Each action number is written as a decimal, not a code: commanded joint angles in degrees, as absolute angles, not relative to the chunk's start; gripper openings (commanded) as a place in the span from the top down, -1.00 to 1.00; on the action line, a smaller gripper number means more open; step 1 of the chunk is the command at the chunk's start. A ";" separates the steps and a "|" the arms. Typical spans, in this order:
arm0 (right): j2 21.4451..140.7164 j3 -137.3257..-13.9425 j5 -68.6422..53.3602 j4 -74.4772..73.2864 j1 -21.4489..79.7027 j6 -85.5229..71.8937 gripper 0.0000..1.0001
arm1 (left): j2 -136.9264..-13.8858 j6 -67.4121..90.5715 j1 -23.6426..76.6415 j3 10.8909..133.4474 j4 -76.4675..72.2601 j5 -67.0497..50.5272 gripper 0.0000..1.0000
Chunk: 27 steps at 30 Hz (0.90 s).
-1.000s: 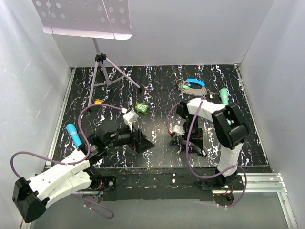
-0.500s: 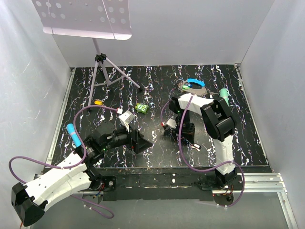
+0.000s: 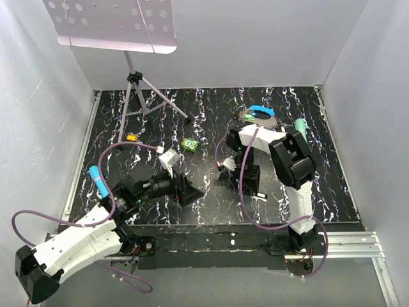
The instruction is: Put the keys on the keyring
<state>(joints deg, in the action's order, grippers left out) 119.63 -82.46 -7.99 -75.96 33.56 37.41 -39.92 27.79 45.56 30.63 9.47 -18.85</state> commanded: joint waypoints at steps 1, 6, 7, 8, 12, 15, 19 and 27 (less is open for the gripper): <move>119.18 -84.46 -10.28 -76.90 34.01 36.56 0.70 | -38.50 27.95 45.70 30.23 10.11 -18.37 -0.64; 119.09 -85.43 -10.98 -77.43 34.01 36.30 0.63 | -38.06 28.12 45.70 30.23 10.55 -18.11 -0.64; 118.92 -85.78 -11.25 -77.61 34.01 36.30 0.62 | -37.97 28.12 45.70 30.23 10.55 -18.11 -0.64; 118.48 -86.04 -11.42 -77.78 34.01 36.30 0.62 | -37.79 28.12 45.70 30.32 10.55 -18.02 -0.64; 115.58 -88.15 -13.88 -77.96 32.96 36.12 0.55 | -37.27 28.13 45.79 30.41 11.16 -17.67 -0.64; 112.25 -88.33 -18.00 -77.52 31.38 35.95 0.52 | -36.30 28.04 45.70 30.59 12.04 -16.70 -0.65; 104.61 -82.99 -25.55 -73.49 29.10 36.91 0.47 | -34.46 27.95 45.70 30.76 13.00 -14.60 -0.68; 83.26 -67.35 -39.70 -56.36 19.09 37.62 0.36 | -30.41 28.48 45.70 31.03 12.75 -8.27 -0.96</move>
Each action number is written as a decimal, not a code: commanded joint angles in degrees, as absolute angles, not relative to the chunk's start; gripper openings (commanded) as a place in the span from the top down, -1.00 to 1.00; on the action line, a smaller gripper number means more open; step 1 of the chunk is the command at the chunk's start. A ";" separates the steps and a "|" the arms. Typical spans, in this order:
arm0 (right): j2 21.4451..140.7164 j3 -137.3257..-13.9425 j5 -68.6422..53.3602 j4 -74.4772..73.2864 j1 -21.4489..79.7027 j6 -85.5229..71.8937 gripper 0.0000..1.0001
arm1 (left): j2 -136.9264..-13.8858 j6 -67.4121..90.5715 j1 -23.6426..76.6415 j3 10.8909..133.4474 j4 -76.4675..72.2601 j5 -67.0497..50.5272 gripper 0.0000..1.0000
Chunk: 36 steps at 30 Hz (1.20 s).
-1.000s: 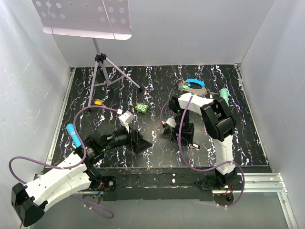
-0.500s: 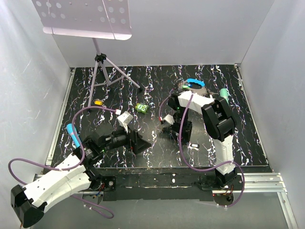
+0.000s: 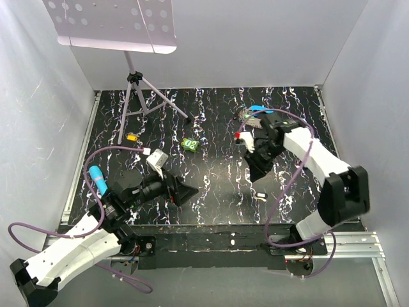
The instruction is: Put the keys on the keyring
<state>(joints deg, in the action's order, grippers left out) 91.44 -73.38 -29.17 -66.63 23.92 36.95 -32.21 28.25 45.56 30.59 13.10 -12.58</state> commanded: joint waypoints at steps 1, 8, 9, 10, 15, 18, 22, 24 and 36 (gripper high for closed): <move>80.10 -65.24 -41.38 -52.60 17.25 36.92 0.32 | -30.06 28.48 45.62 30.76 12.05 -8.26 -0.96; 76.09 -61.06 -54.66 -45.07 7.39 33.75 -0.06 | -32.77 27.34 45.18 34.17 15.18 -5.73 -0.96; 78.03 -63.35 -54.84 -47.26 6.43 34.27 -0.06 | -33.91 26.29 45.00 35.67 17.21 -4.41 -0.96; 79.79 -65.98 -55.45 -48.24 5.46 33.67 -0.08 | -34.97 24.89 44.48 37.42 19.66 -3.61 -0.96; 83.76 -74.25 -54.17 -39.05 0.62 21.82 -0.08 | -40.51 18.12 36.85 45.08 26.71 -6.84 -0.96; 84.46 -77.25 -46.69 -31.40 0.62 18.73 -0.08 | -43.41 16.35 27.46 45.09 26.54 -14.21 -0.96; 88.40 -83.65 -42.19 -31.19 0.62 18.72 -0.10 | -45.00 16.00 12.15 45.35 26.54 -28.28 -0.96; 91.04 -86.82 -42.01 -34.62 0.62 18.81 -0.10 | -44.04 11.98 10.37 45.96 28.20 -27.17 -0.96; 99.31 -94.13 -37.44 -39.72 0.62 19.42 -0.11 | -35.24 6.68 10.37 38.15 22.77 -23.56 -0.96</move>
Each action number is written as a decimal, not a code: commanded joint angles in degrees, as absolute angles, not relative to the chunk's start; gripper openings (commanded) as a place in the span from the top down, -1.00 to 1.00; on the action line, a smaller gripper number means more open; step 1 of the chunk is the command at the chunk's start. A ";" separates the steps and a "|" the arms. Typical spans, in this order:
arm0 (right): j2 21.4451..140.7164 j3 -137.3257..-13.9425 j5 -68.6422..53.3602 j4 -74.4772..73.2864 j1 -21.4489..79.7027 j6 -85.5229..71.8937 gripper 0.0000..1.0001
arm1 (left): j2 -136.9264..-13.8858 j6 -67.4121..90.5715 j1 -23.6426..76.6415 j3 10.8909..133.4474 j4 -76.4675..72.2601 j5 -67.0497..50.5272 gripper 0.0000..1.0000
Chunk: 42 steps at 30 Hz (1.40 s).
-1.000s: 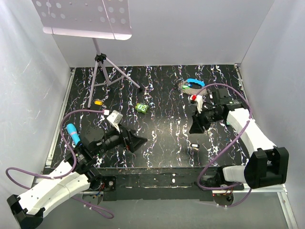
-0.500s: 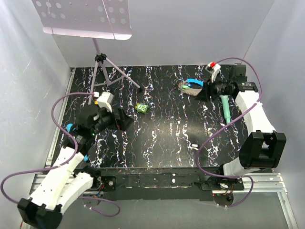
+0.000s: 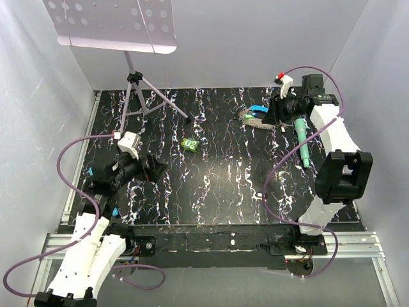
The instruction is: Put the keys on the keyring
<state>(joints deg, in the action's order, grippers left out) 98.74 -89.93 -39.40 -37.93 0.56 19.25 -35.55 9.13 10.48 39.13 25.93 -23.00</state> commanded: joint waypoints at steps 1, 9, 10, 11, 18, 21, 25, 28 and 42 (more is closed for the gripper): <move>99.66 -94.48 -37.35 -40.25 0.70 19.51 -0.11 | -35.51 6.59 10.37 37.88 22.15 -23.47 -0.96; 101.95 -96.68 -36.47 -42.45 -1.84 19.60 -0.10 | -38.23 5.98 10.37 37.97 21.27 -23.20 -0.96; 102.13 -96.77 -36.56 -42.45 -2.02 19.60 -0.10 | -38.15 5.98 10.37 38.06 21.27 -23.12 -0.97; 102.22 -96.85 -36.56 -42.54 -2.20 19.43 -0.10 | -38.06 5.98 10.37 38.06 21.27 -23.03 -0.96; 102.57 -96.68 -36.91 -43.24 -3.34 19.34 -0.10 | -38.05 5.89 10.37 37.97 21.27 -23.12 -0.96; 103.01 -96.68 -36.56 -43.59 -3.78 19.51 -0.10 | -37.97 5.98 10.28 37.88 21.18 -23.20 -0.97; 103.80 -96.94 -36.12 -44.03 -4.39 19.86 -0.10 | -37.97 5.89 10.37 37.97 21.27 -23.20 -0.96; 104.68 -97.38 -35.77 -44.73 -4.75 20.30 -0.10 | -37.97 5.80 10.37 37.97 21.18 -23.20 -0.96; 108.19 -98.96 -35.51 -45.35 -5.45 20.74 -0.10 | -38.14 5.80 10.37 37.88 21.09 -23.38 -0.96</move>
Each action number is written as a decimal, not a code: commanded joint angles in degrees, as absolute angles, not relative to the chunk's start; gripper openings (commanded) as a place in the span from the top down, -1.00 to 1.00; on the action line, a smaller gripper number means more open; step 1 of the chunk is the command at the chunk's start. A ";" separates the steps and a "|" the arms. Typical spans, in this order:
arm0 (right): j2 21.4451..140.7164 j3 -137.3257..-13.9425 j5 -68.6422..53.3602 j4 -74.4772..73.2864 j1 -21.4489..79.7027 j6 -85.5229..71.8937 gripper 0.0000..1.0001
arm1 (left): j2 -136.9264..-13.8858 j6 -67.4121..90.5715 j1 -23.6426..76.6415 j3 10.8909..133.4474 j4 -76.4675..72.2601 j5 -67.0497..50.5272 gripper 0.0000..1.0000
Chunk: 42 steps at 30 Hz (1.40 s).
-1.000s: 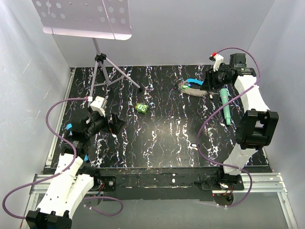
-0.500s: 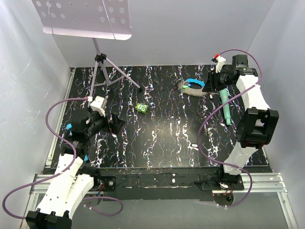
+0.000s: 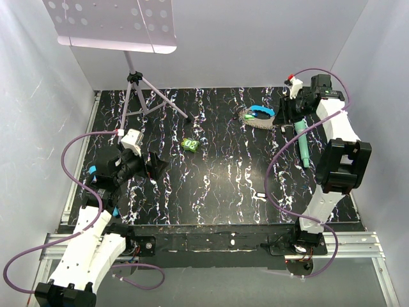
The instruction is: Put the keys on the keyring
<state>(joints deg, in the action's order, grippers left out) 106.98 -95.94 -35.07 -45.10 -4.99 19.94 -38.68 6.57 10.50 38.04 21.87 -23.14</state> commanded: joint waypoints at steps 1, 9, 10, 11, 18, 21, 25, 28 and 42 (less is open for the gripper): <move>108.28 -99.14 -35.51 -45.35 -5.36 20.74 -0.10 | -38.14 5.71 10.28 37.88 21.09 -23.38 -0.97; 109.69 -100.11 -33.66 -48.43 -5.45 23.11 -0.08 | -38.32 5.63 10.37 37.88 21.01 -23.38 -0.96; 109.95 -100.46 -33.58 -48.60 -5.54 23.20 -0.09 | -38.23 5.63 10.28 37.88 21.01 -23.38 -0.96; 110.21 -100.55 -33.57 -48.78 -5.45 23.20 -0.09 | -38.41 5.63 10.28 37.79 21.01 -23.47 -0.96; 111.36 -101.69 -33.49 -49.66 -5.45 23.47 -0.08 | -38.50 5.63 10.37 37.79 21.01 -23.55 -0.96; 111.88 -102.13 -33.31 -50.01 -5.45 23.64 -0.08 | -38.58 5.63 10.37 37.79 21.01 -23.55 -0.96; 112.50 -102.74 -32.96 -50.45 -5.45 23.82 -0.08 | -38.58 5.63 10.37 37.88 20.92 -23.64 -0.96; 113.03 -103.36 -32.70 -50.71 -5.45 23.99 -0.08 | -38.50 5.63 10.37 37.79 20.92 -23.64 -0.96; 118.91 -110.48 -31.03 -53.17 -5.45 24.61 -0.08 | -38.76 5.54 10.37 37.88 20.92 -23.64 -0.96</move>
